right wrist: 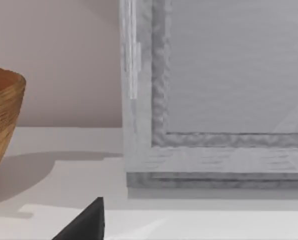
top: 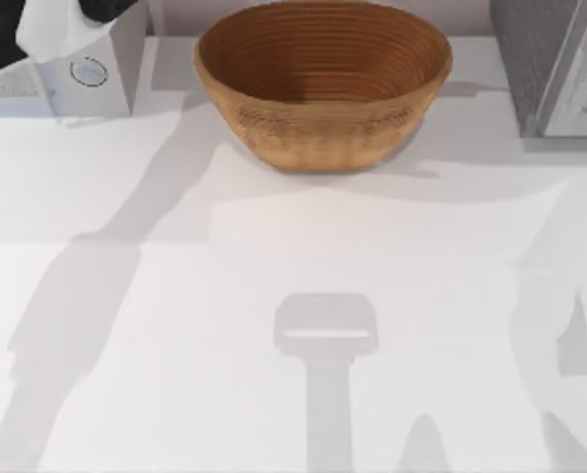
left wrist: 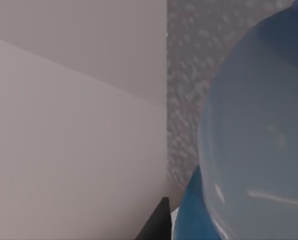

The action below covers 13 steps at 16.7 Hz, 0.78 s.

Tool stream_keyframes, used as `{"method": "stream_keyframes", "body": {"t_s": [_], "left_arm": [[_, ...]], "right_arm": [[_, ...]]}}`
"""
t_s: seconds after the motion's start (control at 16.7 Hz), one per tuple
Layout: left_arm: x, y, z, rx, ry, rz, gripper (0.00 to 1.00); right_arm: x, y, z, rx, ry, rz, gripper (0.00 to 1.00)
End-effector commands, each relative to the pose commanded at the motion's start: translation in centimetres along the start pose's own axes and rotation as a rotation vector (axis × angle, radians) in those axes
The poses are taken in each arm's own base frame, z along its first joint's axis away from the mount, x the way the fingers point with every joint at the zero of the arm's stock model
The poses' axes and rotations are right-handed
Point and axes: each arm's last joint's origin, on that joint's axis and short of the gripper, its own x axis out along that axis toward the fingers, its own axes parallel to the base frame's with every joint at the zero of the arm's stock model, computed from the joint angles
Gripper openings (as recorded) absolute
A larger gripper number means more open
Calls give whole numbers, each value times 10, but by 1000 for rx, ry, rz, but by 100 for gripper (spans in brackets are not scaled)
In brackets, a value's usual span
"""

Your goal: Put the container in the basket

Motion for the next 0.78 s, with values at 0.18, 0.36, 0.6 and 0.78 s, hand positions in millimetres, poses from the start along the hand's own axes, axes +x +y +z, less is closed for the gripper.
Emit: {"method": "stream_keyframes", "body": {"t_s": [0.18,0.36,0.6,0.78], "left_arm": [[-1,1,1,4,-7,1,0],[18,1,-7,6,-11,0,0],[49,1,-32,-3,11,-2,0],[56,0,-33,0,0,0,0]], "right_arm": [[0,0,0,0,0,0,100],[0,0,0,0,0,0,100],[0,0,0,0,0,0,100],[0,0,0,0,0,0,100]]}}
